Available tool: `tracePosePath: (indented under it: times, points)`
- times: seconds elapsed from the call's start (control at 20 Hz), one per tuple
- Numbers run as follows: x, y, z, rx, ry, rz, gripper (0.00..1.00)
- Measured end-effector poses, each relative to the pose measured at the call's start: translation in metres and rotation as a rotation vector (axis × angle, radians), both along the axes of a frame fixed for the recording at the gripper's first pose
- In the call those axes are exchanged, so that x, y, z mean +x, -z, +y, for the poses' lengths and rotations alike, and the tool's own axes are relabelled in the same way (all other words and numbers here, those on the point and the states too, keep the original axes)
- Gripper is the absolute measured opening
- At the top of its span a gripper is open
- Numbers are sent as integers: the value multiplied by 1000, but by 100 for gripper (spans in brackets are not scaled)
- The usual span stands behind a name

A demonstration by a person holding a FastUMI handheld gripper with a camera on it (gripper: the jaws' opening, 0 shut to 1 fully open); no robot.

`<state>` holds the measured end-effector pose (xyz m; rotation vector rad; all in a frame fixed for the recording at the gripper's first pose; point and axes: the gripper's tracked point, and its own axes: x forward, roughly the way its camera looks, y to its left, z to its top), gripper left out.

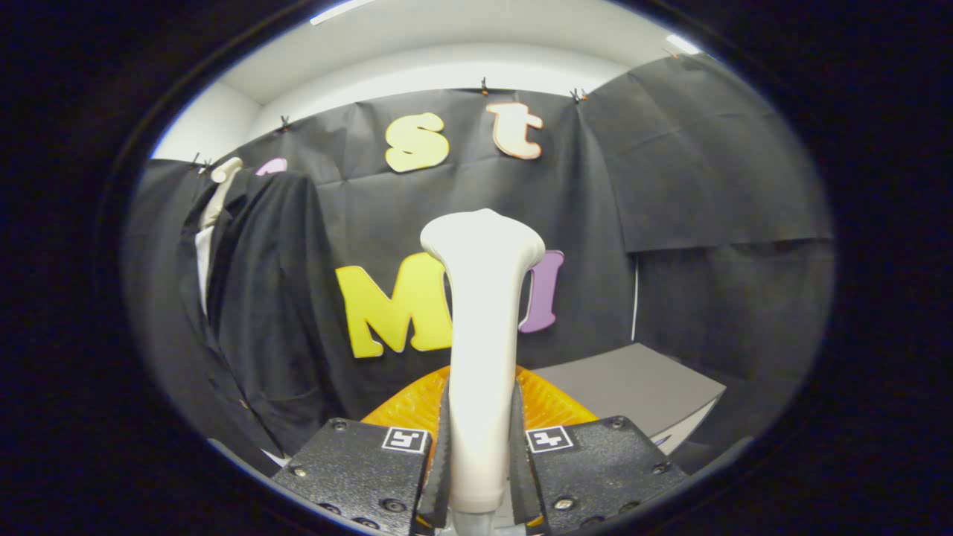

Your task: Iron the clothes twice with a garment steamer, once on the left side and once on the right side.

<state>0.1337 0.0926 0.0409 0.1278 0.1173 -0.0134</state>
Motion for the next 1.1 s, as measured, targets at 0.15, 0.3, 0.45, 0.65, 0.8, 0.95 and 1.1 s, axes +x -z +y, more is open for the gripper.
tracePosePath:
  times: [0.15, 0.3, 0.45, 0.65, 0.8, 0.95, 1.1]
  points:
    - [-13, -21, 47, -11, -55, -74, 35]
    - [-27, -30, 93, -10, -111, -102, 35]
    - [-41, -36, 139, 0, -164, -127, 35]
    - [-65, -49, 193, -43, -185, -185, 35]
    - [-78, -57, 229, -36, -195, -204, 35]
    - [-72, -88, 251, -45, -184, -251, 35]
    - [-57, -99, 261, -57, -159, -274, 35]
